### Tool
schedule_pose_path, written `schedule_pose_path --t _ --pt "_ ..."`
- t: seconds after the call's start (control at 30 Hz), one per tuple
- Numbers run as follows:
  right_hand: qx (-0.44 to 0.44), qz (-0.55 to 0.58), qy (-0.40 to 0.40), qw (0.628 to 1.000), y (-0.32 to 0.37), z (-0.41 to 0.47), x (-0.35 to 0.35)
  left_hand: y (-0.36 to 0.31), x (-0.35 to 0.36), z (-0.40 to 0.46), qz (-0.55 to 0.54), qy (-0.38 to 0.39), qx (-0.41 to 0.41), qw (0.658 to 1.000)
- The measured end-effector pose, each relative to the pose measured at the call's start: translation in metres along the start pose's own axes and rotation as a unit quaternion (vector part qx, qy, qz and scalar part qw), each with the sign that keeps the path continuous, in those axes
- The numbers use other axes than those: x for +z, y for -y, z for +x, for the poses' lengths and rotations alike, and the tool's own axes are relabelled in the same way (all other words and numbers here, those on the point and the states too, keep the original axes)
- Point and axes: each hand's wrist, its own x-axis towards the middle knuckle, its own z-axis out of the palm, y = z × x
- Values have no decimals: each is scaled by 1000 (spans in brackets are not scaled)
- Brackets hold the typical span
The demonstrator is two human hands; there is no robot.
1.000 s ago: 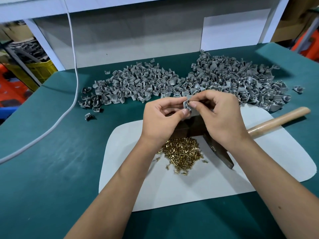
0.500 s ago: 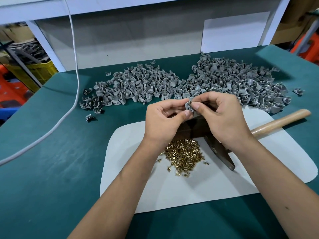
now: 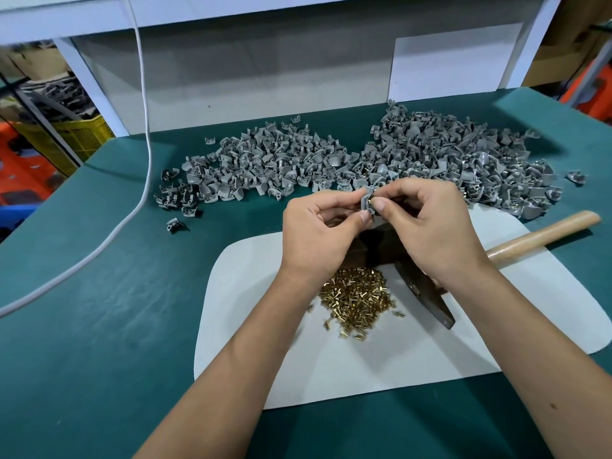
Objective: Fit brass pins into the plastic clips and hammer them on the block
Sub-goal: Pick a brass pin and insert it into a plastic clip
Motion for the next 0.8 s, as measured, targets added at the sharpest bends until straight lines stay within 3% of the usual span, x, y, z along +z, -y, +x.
schedule_pose_path --t 0.37,0.8 --pt "-25 -83 -55 995 5 -5 9 4 6 0 45 -24 31 998" --pt "-52 -126 -5 991 1 -4 4 7 6 -2 111 -7 57 992"
